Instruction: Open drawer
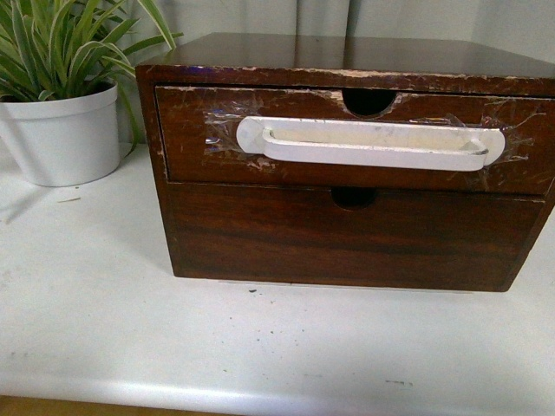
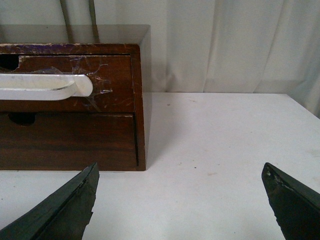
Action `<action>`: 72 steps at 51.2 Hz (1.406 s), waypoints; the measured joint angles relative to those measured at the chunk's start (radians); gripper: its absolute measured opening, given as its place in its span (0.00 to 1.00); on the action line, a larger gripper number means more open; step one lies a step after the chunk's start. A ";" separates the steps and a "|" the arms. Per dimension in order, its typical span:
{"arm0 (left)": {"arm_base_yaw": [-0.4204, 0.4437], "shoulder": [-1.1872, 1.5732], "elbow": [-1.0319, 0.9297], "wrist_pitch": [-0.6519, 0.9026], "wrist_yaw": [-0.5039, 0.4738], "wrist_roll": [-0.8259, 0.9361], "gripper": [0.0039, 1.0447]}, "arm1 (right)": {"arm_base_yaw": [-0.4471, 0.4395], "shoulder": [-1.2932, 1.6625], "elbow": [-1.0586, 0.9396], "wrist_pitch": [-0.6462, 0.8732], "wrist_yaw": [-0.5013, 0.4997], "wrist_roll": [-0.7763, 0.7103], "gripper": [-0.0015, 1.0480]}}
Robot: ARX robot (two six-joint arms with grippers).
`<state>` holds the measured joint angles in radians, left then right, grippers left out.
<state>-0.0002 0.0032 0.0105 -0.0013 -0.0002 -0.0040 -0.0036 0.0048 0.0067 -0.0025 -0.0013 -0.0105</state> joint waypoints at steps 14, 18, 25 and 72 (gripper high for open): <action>0.000 0.000 0.000 0.000 0.000 0.000 0.94 | 0.000 0.000 0.000 0.000 0.000 0.000 0.91; 0.000 0.000 0.000 0.000 0.000 0.000 0.94 | 0.000 0.000 0.000 0.000 0.000 0.000 0.91; 0.000 0.000 0.000 0.000 0.000 0.000 0.94 | 0.000 0.000 0.000 0.000 0.000 0.000 0.91; -0.031 0.332 0.101 0.092 -0.010 0.068 0.94 | -0.105 0.358 0.163 -0.048 -0.539 -0.341 0.91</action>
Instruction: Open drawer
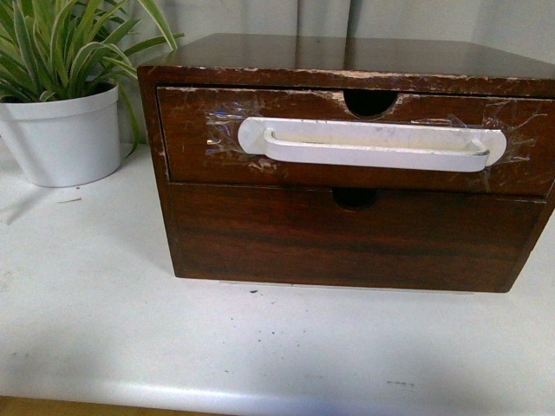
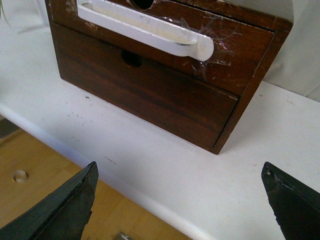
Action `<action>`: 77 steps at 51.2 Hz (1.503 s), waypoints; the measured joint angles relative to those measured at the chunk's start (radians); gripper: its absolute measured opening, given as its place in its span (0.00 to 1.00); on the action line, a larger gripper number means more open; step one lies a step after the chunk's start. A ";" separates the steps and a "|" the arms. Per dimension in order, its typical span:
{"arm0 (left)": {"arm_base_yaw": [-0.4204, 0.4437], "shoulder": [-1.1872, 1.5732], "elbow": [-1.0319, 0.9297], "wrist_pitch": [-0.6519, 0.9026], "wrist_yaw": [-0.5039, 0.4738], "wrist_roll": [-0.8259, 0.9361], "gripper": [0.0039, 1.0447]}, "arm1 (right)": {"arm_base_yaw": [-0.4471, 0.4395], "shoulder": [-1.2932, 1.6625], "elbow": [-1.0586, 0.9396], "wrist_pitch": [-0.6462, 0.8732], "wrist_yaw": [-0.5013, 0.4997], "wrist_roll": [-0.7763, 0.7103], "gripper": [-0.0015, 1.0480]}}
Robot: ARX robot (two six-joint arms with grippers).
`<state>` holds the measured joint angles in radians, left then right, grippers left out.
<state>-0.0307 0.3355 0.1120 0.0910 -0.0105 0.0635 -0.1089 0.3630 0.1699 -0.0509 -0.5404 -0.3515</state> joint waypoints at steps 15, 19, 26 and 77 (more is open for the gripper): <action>0.040 0.385 0.259 0.005 0.399 0.312 0.94 | 0.060 0.306 0.262 -0.060 0.020 -0.251 0.91; 0.025 0.466 0.330 -0.027 0.421 0.400 0.94 | 0.076 0.367 0.325 -0.080 0.035 -0.282 0.91; -0.018 0.603 0.461 -0.126 0.444 0.561 0.94 | 0.115 0.468 0.422 -0.109 0.072 -0.328 0.91; -0.407 1.164 1.024 -0.406 0.391 0.792 0.94 | 0.019 0.674 0.571 -0.227 0.118 -0.619 0.91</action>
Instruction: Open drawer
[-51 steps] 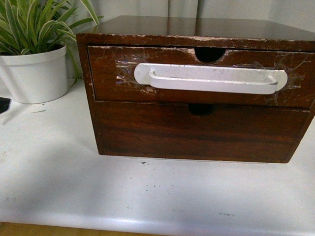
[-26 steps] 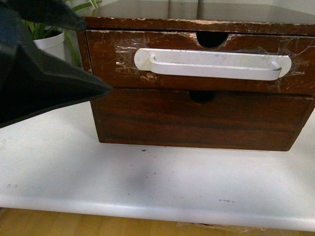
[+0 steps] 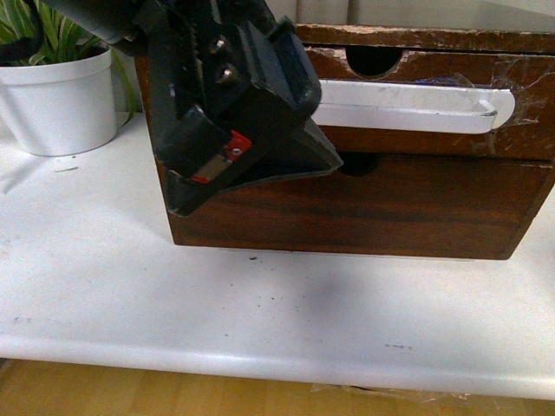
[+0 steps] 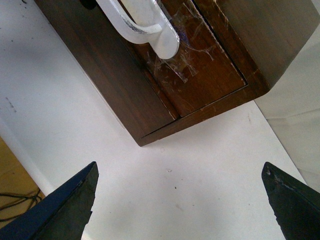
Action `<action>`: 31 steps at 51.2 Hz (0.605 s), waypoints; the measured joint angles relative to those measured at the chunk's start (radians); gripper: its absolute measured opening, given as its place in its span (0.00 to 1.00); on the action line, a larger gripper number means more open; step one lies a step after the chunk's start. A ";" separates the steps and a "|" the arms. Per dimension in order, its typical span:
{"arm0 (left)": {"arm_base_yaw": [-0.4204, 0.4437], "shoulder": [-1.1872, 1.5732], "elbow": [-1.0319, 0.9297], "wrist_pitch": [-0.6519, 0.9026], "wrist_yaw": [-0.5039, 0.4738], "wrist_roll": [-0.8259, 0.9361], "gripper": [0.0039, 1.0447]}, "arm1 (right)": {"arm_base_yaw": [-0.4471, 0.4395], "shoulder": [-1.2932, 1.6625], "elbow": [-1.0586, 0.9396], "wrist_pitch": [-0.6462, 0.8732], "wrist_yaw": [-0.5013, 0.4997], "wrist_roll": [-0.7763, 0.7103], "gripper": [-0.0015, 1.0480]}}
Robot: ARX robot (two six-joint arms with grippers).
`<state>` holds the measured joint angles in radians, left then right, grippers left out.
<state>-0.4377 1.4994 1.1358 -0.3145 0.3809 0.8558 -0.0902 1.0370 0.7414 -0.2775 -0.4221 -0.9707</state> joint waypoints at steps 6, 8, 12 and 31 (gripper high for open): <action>-0.008 0.045 0.036 -0.020 -0.024 0.028 0.94 | -0.013 0.002 0.000 -0.006 -0.015 -0.012 0.91; -0.009 0.055 0.043 -0.028 -0.025 0.034 0.94 | -0.016 0.002 0.000 -0.009 -0.019 -0.014 0.91; -0.010 0.077 0.055 -0.040 -0.043 0.047 0.94 | -0.023 0.002 -0.001 -0.010 -0.024 -0.021 0.91; 0.011 0.131 0.083 -0.043 -0.071 0.095 0.94 | -0.012 0.005 -0.013 -0.001 -0.030 -0.023 0.91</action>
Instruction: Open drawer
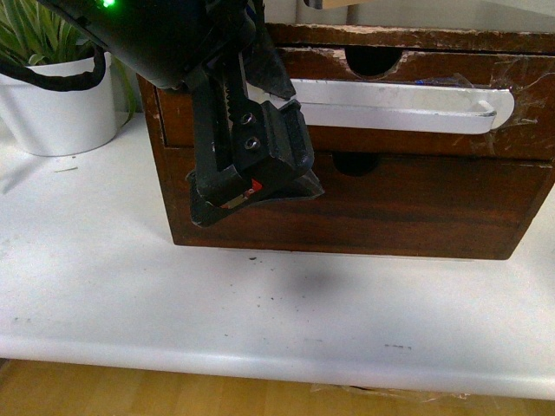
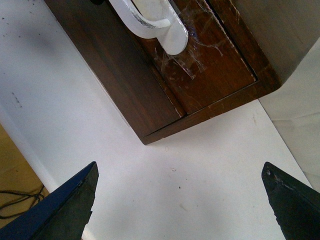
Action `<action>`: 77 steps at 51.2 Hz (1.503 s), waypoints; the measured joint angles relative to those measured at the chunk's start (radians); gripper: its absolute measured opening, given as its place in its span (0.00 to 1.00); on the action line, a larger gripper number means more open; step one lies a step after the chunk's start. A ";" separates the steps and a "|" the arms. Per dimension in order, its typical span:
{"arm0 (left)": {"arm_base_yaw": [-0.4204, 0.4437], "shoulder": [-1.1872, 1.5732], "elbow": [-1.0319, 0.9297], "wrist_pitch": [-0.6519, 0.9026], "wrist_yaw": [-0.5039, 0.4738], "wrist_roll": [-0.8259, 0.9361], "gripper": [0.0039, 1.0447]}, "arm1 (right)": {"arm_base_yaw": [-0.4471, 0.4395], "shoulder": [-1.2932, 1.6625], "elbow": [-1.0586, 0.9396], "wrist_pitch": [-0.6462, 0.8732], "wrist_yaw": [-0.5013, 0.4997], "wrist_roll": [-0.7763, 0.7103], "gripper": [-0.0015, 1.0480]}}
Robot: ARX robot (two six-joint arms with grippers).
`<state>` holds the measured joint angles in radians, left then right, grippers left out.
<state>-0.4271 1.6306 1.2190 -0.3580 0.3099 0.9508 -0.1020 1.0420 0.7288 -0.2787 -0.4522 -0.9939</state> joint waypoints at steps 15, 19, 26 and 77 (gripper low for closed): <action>-0.015 0.000 0.012 -0.061 0.034 0.014 0.94 | 0.149 0.054 -0.002 0.029 0.072 0.031 0.91; -0.019 0.000 0.011 -0.056 0.029 0.014 0.94 | 0.199 0.085 0.002 0.043 0.102 0.042 0.91; -0.027 0.002 0.003 -0.037 0.023 0.014 0.94 | 0.261 0.145 0.030 0.069 0.143 0.058 0.91; -0.025 0.006 -0.007 -0.027 0.014 0.043 0.94 | 0.425 0.396 0.192 0.098 0.215 0.136 0.91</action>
<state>-0.4522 1.6367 1.2118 -0.3847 0.3244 0.9943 0.3225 1.4376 0.9211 -0.1806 -0.2371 -0.8581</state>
